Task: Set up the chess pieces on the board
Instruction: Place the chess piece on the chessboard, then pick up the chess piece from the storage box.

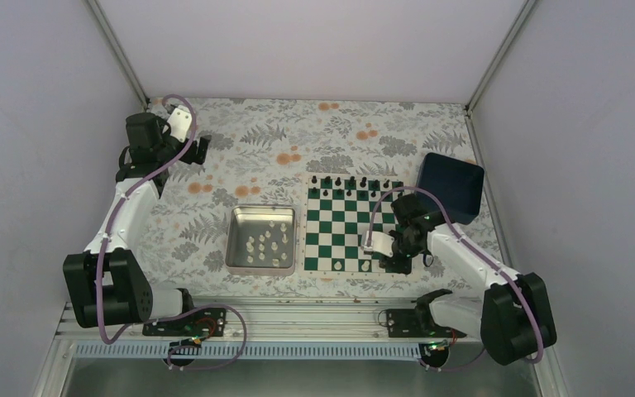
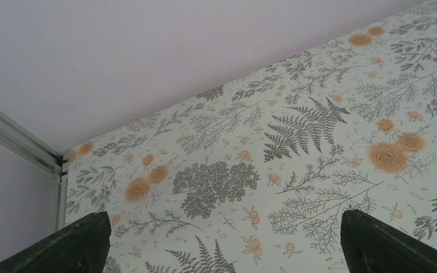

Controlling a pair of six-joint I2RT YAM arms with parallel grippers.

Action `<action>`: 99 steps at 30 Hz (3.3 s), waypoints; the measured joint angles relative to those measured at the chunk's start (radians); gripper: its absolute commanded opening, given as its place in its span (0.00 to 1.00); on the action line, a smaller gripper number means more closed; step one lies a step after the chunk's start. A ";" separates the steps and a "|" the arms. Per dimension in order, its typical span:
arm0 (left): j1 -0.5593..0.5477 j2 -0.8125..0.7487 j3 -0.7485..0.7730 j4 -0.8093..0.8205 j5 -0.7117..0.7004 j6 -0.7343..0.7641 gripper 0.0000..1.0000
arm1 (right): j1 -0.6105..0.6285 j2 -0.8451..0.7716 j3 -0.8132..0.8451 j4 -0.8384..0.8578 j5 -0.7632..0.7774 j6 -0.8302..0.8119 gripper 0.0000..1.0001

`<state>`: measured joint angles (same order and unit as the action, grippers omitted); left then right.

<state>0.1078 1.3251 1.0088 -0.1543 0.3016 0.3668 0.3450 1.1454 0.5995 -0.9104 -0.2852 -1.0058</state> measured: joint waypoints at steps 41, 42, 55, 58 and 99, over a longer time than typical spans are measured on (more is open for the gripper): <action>0.000 0.008 0.000 0.001 -0.006 0.011 1.00 | 0.000 0.053 0.115 -0.024 -0.011 0.030 0.37; 0.000 0.008 0.000 0.001 -0.006 0.011 1.00 | 0.000 0.053 0.140 -0.035 -0.014 0.031 0.38; 0.000 0.008 0.000 0.001 0.001 0.010 1.00 | 0.297 0.243 0.613 0.010 -0.037 0.171 0.46; 0.000 0.005 0.000 0.001 0.003 0.010 1.00 | 0.427 0.359 0.700 0.054 -0.019 0.217 0.46; 0.000 -0.003 0.000 0.002 0.048 0.007 1.00 | 0.735 1.002 1.094 0.207 -0.001 0.298 0.30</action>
<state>0.1078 1.3216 1.0088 -0.1524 0.3492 0.3740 1.0798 2.1471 1.6936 -0.7033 -0.2863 -0.7078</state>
